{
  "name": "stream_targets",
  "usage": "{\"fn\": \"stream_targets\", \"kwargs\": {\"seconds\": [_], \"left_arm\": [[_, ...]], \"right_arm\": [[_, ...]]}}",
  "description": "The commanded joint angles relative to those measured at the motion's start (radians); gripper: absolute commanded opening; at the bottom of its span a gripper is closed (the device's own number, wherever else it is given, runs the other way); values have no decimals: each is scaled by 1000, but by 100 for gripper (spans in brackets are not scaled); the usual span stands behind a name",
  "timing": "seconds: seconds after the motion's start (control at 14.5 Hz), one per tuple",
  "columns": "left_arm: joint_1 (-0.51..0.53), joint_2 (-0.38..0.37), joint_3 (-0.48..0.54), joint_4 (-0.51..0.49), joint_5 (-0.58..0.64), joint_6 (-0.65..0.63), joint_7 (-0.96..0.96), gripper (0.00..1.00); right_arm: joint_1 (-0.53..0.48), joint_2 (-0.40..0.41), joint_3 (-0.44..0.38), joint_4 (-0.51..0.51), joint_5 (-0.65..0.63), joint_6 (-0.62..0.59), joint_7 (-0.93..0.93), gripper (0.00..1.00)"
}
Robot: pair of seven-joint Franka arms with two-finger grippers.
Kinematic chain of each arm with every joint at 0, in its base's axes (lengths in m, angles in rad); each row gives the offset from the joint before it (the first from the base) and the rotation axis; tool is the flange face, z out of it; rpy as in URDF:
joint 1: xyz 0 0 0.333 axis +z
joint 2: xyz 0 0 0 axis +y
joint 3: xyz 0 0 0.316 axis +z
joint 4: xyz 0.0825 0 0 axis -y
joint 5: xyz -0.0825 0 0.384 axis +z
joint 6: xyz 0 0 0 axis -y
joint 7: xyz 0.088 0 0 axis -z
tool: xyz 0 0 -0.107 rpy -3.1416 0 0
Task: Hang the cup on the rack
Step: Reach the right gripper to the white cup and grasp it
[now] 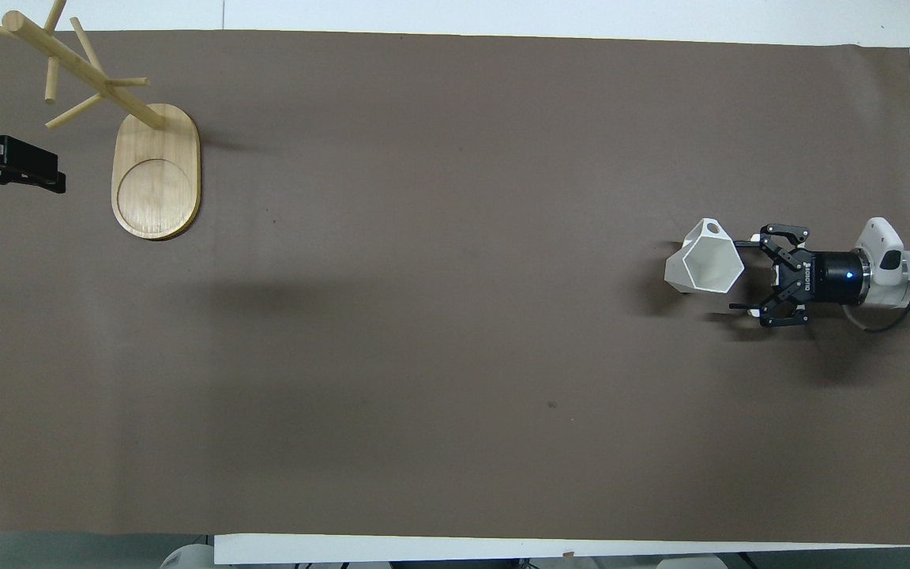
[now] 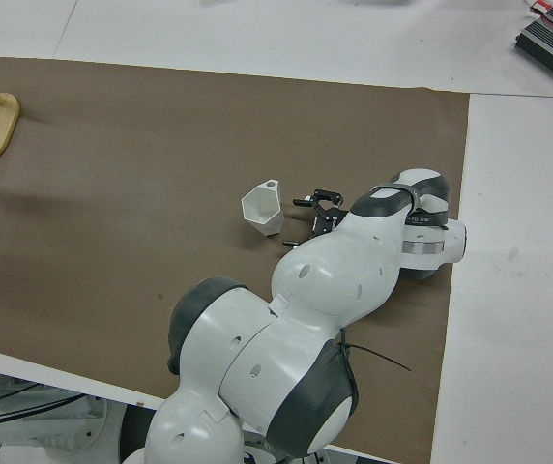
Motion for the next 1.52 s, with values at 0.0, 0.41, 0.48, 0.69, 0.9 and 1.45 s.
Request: {"fn": "stream_targets", "kwargs": {"seconds": [0.0, 0.41, 0.48, 0.69, 0.9, 1.45], "left_arm": [[-3, -26, -1, -22, -6, -8, -10, 100], [-1, -26, -1, -22, -6, -13, -8, 100], [-1, -26, -1, -22, -7, -21, -8, 100], [-1, -33, -1, -30, -7, -19, -8, 100], [-1, -33, -1, -31, -6, -18, -10, 100], [0, -34, -1, -33, -6, -24, -11, 100]], "right_arm": [[38, -11, 1, -22, 18, -3, -23, 100], [64, -11, 1, -25, 25, 2, -23, 100], [79, -11, 1, -33, 28, 6, -26, 100], [104, -11, 1, -45, 74, 26, -34, 100], [126, -11, 1, -47, 103, 49, -34, 100], [156, -15, 1, -65, 103, 51, -29, 65]]}}
